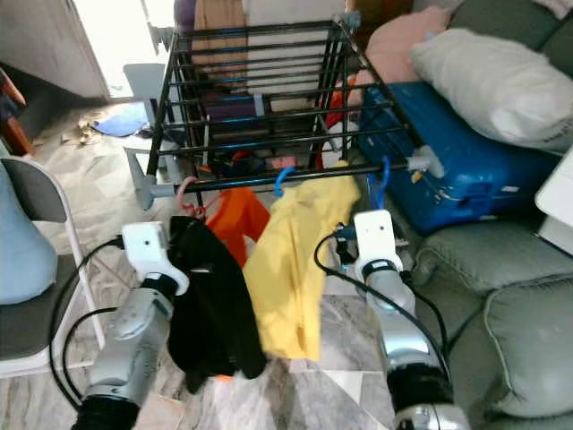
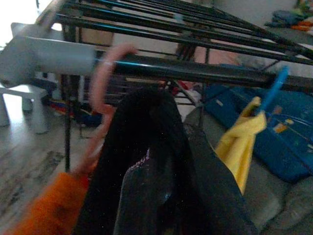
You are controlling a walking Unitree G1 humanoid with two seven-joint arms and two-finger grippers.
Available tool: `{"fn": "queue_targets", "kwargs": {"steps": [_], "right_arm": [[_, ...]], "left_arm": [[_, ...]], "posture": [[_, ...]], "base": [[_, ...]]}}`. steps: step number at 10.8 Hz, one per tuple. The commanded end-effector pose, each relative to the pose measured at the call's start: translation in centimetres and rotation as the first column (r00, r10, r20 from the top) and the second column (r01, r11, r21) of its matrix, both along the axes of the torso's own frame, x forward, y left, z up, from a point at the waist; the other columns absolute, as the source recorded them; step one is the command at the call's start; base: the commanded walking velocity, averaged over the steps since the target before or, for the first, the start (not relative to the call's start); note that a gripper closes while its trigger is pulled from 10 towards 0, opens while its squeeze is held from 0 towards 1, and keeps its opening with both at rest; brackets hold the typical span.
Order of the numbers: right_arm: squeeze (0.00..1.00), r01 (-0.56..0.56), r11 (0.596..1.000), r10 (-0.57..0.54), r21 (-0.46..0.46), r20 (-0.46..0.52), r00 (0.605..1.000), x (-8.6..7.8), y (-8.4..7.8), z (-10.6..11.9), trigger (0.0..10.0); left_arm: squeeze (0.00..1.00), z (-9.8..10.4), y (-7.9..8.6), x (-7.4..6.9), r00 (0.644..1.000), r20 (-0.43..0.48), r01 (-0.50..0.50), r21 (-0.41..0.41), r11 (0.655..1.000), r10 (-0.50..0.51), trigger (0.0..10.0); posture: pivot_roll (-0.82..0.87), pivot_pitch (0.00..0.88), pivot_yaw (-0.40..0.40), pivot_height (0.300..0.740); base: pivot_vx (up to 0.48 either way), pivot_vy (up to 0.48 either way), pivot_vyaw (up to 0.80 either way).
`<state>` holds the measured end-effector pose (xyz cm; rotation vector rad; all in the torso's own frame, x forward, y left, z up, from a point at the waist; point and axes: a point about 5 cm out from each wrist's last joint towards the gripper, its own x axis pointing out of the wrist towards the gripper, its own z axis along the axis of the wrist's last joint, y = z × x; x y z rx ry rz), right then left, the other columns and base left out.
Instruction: Hang hanger
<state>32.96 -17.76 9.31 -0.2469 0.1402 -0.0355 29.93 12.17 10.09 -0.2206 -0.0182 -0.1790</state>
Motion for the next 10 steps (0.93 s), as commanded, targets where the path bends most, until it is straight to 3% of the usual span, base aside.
{"fn": "queue_targets", "kwargs": {"steps": [1, 2, 6, 10], "right_arm": [[0.0, 0.044, 0.999, -0.044, -0.007, 0.001, 0.999, 0.6, -0.6, 0.4, 10.0], [0.0, 0.096, 0.995, -0.096, -0.008, -0.032, 0.995, 1.1, -1.2, 0.3, 10.0], [0.0, 0.13, 0.991, -0.123, 0.03, -0.173, 0.977, 2.2, -1.2, -1.1, 10.0], [0.0, 0.193, 0.981, -0.19, -0.004, -0.195, 0.962, 2.0, -2.9, -1.6, 10.0]], "left_arm": [[0.0, 0.5, -0.1, 0.2, 1.0, 0.017, 0.001, 0.007, 1.0, -0.001, 10.0], [0.0, 0.5, -0.2, 0.2, 1.0, 0.012, 0.004, 0.007, 1.0, -0.004, 10.0], [0.0, 0.3, -0.6, 0.1, 1.0, 0.002, 0.015, 0.005, 1.0, -0.015, 10.0], [0.0, 0.2, -0.5, 0.0, 1.0, -0.006, 0.012, 0.008, 1.0, -0.012, 10.0]], "posture": [[-0.13, 0.0, 0.058, 0.74], [-0.13, 0.0, 0.056, 0.74], [-0.12, 0.0, 0.051, 0.74], [-0.12, 0.0, 0.05, 0.74]], "base": [[0.0, 0.0, 0.0], [0.0, 0.0, 0.0], [0.0, 0.0, 0.0], [0.0, 0.0, 0.0]]}}
